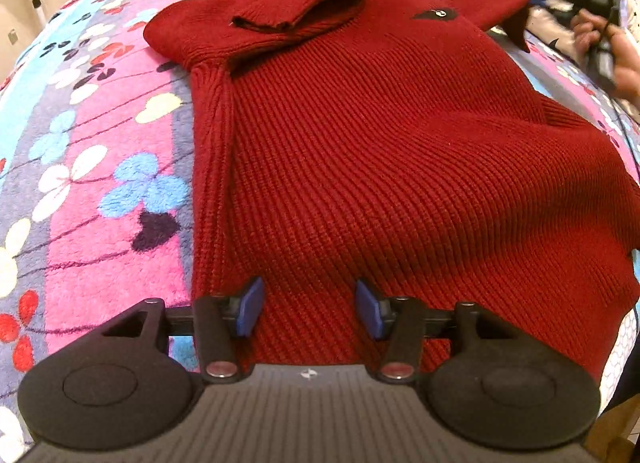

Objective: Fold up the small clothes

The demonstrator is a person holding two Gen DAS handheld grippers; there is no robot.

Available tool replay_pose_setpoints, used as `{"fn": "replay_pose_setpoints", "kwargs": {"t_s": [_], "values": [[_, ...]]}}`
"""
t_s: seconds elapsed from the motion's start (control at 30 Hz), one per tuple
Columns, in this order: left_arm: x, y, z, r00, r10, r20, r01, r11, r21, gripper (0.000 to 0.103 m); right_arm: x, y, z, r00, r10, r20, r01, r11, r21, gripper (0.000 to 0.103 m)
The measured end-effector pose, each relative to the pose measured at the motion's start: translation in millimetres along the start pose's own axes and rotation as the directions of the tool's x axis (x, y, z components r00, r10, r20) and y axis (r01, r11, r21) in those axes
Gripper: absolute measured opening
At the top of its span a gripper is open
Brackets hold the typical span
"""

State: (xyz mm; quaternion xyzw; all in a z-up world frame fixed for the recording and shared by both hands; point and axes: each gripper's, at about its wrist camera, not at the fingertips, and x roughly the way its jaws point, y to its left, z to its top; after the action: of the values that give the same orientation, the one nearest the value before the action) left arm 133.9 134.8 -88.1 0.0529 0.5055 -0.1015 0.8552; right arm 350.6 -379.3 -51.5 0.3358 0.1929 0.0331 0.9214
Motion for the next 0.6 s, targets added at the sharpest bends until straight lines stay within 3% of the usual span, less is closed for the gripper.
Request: {"fn": "replay_pose_setpoints", "kwargs": {"t_s": [0.07, 0.13, 0.17, 0.2, 0.27, 0.3, 0.33, 0.4, 0.5, 0.6], "values": [[0, 0, 0, 1.000, 0.000, 0.000, 0.000, 1.000, 0.001, 0.057, -27, -11, 26, 0.980, -0.077, 0.182, 0.083, 0.996, -0.028, 0.010], [0, 0, 0, 1.000, 0.000, 0.000, 0.000, 1.000, 0.002, 0.057, -47, -35, 42, 0.914, -0.244, 0.323, 0.260, 0.966, -0.006, 0.010], [0, 0, 0, 1.000, 0.000, 0.000, 0.000, 1.000, 0.002, 0.057, -51, -51, 45, 0.880, -0.334, 0.338, 0.345, 0.938, 0.028, 0.011], [0, 0, 0, 1.000, 0.002, 0.000, -0.002, 1.000, 0.003, 0.057, -51, -74, 48, 0.859, -0.410, 0.306, 0.404, 0.911, 0.085, 0.011], [-1, -1, 0, 1.000, 0.005, 0.000, -0.005, 1.000, 0.005, 0.057, -41, -120, 43, 0.893, -0.425, 0.146, 0.394, 0.897, 0.199, 0.012], [-2, -1, -1, 1.000, 0.005, 0.000, -0.005, 1.000, 0.005, 0.057, -37, -134, 36, 0.889, -0.448, 0.093, 0.422, 0.881, 0.213, 0.013], [-2, -1, -1, 1.000, 0.006, -0.001, -0.006, 1.000, 0.004, 0.057, -34, -142, 28, 0.867, -0.494, 0.068, 0.474, 0.859, 0.195, 0.015], [-2, -2, -1, 1.000, 0.008, -0.002, -0.008, 1.000, 0.003, 0.057, -32, -149, 20, 0.855, -0.517, 0.047, 0.501, 0.846, 0.184, 0.027], [-2, -3, -1, 1.000, 0.012, -0.001, -0.012, 1.000, 0.008, 0.057, -39, -156, 20, 0.888, -0.456, 0.057, 0.435, 0.874, 0.218, 0.029], [-1, -1, 1, 1.000, 0.006, -0.006, -0.006, 1.000, 0.005, 0.058, -45, -150, 22, 0.870, -0.493, 0.029, 0.476, 0.853, 0.215, 0.029]]}}
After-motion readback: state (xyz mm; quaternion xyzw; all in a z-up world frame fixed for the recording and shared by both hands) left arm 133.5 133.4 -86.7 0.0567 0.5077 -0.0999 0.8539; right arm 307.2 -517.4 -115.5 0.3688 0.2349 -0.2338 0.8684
